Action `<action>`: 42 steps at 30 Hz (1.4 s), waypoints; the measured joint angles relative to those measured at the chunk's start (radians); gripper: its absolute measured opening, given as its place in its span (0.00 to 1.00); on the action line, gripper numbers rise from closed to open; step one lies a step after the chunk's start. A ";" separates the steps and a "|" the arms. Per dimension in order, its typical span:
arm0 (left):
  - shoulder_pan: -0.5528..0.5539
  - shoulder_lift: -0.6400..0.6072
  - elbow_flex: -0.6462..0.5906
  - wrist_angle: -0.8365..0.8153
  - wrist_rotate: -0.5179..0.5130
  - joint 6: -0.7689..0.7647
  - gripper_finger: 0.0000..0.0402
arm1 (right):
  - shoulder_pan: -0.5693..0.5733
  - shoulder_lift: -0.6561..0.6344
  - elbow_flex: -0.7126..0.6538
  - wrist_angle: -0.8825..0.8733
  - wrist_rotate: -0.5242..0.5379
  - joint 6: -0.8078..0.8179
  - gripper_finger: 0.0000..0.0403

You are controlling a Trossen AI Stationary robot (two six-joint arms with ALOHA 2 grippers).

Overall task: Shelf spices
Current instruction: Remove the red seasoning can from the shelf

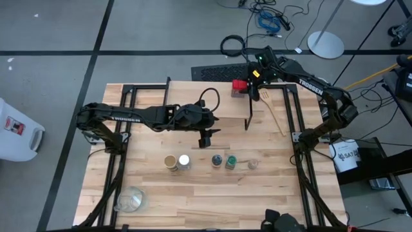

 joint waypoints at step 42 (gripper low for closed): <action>-0.003 0.000 0.000 0.000 0.000 -0.003 0.53 | 0.382 -0.473 0.000 -0.154 -0.006 0.504 0.49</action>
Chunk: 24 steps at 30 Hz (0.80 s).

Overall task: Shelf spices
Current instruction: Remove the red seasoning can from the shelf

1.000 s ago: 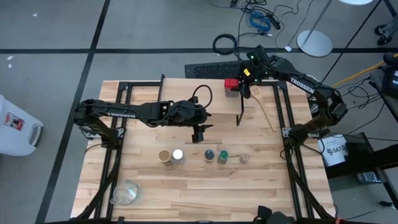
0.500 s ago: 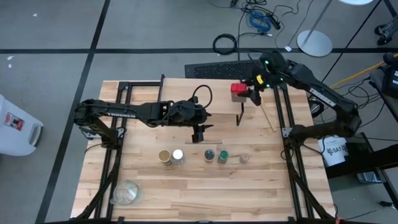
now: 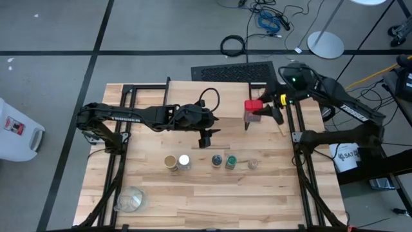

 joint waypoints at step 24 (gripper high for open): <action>-0.094 -0.144 0.001 -0.092 -0.023 -0.029 0.53 | 0.462 -0.021 -0.076 -0.074 0.160 0.297 0.49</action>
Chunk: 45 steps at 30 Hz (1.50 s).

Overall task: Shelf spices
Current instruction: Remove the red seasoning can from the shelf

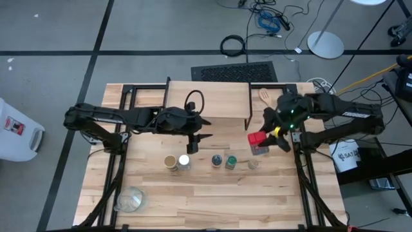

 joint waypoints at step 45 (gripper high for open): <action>-0.017 -0.009 0.000 -0.030 -0.056 0.004 0.53 | 0.250 0.173 -0.592 0.717 0.399 0.167 0.49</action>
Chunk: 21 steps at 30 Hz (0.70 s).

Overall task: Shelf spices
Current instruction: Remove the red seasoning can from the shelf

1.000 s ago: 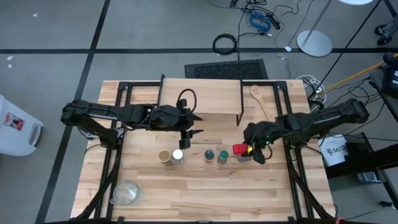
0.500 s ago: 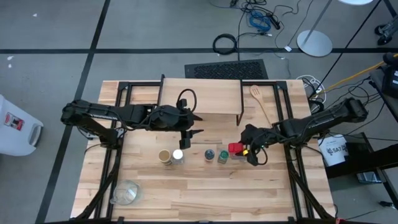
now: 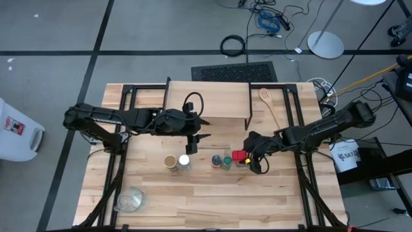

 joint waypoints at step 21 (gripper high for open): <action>0.000 0.000 0.000 0.001 0.000 0.001 0.53 | 0.000 0.135 0.000 0.053 0.019 -0.059 0.49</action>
